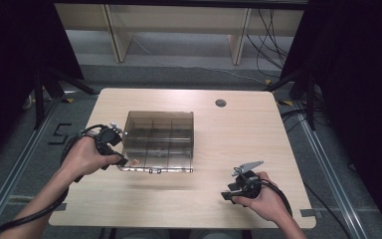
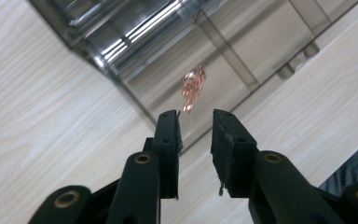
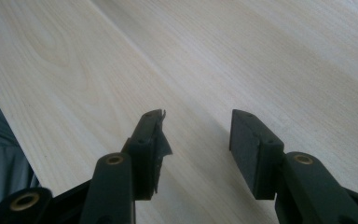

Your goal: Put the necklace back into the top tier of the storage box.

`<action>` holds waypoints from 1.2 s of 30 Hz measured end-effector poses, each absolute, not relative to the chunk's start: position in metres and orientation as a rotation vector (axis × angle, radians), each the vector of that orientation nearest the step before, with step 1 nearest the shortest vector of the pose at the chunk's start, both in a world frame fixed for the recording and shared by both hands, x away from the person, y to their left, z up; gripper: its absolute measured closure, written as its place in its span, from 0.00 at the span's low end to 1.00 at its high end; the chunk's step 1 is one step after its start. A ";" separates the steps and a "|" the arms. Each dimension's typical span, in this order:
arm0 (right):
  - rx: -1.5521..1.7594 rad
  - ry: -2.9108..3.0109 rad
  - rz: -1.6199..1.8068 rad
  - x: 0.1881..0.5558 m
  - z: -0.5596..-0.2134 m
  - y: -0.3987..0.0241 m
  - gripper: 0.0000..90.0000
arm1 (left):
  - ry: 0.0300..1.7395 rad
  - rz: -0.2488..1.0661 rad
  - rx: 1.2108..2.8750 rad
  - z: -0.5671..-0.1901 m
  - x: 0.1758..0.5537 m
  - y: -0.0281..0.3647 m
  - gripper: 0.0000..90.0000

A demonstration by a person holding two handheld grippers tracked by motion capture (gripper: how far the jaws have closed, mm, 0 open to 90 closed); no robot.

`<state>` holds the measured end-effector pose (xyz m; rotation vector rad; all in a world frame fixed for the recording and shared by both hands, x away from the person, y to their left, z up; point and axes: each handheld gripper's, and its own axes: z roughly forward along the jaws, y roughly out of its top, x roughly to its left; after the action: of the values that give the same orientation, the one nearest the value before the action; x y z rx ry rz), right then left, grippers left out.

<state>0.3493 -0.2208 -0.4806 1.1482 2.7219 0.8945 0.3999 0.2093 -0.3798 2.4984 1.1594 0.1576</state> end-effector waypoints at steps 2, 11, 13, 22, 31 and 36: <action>1.147 2.725 0.894 0.349 -0.480 -0.220 0.61 | 1.143 0.160 2.523 -0.379 0.397 0.214 0.76; 1.149 2.722 0.894 0.349 -0.481 -0.221 0.61 | 1.195 0.178 2.474 -0.404 0.363 0.246 0.70; 1.141 2.722 0.896 0.350 -0.481 -0.221 0.61 | 1.229 0.184 2.440 -0.412 0.357 0.250 0.69; 1.150 2.721 0.887 0.350 -0.481 -0.221 0.61 | 1.232 0.166 2.490 -0.443 0.339 0.266 0.60; 1.151 2.723 0.888 0.349 -0.480 -0.221 0.61 | 1.286 0.202 2.454 -0.475 0.334 0.277 0.49; 1.165 2.718 0.893 0.350 -0.480 -0.222 0.61 | 1.318 0.218 2.436 -0.485 0.333 0.282 0.47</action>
<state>0.3497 -0.2223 -0.4799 1.1653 2.7182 0.8935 0.3327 0.2820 -0.4849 2.4359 1.3181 0.2181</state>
